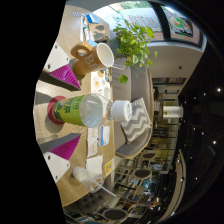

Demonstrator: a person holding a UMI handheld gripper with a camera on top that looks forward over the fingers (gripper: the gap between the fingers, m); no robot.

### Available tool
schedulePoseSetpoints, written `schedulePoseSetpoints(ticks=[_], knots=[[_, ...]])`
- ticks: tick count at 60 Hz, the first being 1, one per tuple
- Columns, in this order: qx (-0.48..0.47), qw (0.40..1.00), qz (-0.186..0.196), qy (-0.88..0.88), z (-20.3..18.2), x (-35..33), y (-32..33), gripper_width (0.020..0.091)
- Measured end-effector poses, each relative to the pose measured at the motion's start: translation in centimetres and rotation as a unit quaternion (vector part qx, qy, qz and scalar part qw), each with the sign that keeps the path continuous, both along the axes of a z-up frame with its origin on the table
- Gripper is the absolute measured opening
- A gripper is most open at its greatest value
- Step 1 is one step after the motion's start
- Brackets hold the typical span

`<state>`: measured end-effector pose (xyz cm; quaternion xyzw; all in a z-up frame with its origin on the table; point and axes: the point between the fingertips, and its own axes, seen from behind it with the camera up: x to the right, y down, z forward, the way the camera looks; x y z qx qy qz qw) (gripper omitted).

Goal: Pour water

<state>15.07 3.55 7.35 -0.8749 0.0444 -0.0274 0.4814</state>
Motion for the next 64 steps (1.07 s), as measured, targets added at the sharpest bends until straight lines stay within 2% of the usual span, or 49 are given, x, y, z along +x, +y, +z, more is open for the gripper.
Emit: schedulePoseSetpoints(ticks=[11, 25, 34, 48, 64], knots=[[-0.036, 0.999, -0.009, 0.0, 3.4, -1.9, -6.0, 0.0858], [-0.057, 0.998, -0.033, 0.016, 10.4, -5.4, -16.1, 0.0855], [-0.059, 0.997, -0.039, 0.024, 13.7, -7.7, -21.5, 0.0851], [-0.062, 0.998, -0.025, 0.0, 15.4, -9.6, -26.5, 0.0854], [-0.055, 0.998, -0.013, -0.014, 16.6, -10.2, -27.6, 0.0853]])
